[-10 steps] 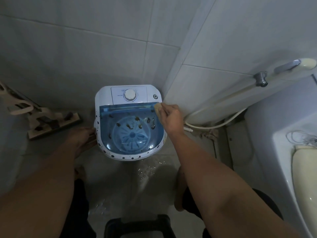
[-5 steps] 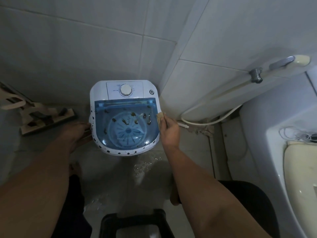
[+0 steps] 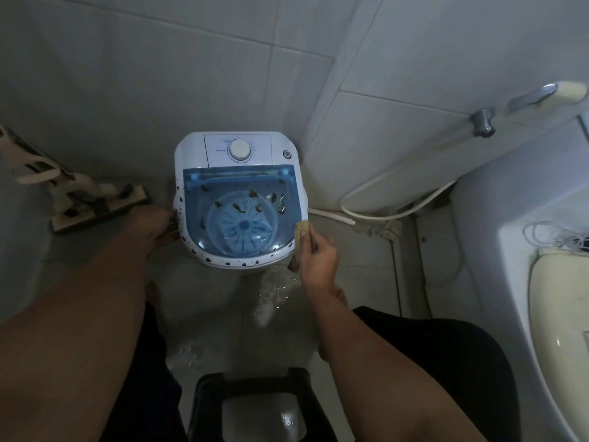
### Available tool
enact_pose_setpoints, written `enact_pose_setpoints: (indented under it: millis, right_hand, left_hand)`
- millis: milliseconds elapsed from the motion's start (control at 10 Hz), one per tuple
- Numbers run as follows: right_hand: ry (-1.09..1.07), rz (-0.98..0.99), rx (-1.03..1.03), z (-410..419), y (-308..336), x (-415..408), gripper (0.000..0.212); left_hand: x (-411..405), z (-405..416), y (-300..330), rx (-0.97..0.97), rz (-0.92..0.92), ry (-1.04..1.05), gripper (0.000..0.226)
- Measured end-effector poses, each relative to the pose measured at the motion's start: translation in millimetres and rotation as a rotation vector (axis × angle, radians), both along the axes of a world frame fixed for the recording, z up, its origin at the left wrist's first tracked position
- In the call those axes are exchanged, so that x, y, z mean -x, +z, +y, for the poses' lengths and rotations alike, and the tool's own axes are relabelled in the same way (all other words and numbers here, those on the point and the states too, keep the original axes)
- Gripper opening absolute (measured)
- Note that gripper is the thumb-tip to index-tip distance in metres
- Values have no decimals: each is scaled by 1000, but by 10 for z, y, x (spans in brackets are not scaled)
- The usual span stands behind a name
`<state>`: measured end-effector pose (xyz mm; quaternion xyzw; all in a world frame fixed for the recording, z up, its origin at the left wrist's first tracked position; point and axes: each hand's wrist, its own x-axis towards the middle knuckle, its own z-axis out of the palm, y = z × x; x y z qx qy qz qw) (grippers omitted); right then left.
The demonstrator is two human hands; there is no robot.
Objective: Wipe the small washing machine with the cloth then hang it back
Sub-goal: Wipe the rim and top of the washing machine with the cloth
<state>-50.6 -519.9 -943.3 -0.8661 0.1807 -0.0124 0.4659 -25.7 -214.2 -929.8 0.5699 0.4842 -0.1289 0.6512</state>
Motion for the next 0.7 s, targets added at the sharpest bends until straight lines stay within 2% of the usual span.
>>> enact_pose_setpoints:
  millis: [400, 700]
  right_hand:
    - [81, -82, 36, 177, -55, 557, 28]
    - [321, -174, 192, 142, -83, 634, 30]
  left_hand:
    - [-10, 12, 64, -122, 4, -136, 10]
    - [-10, 54, -39, -75, 20, -66, 14]
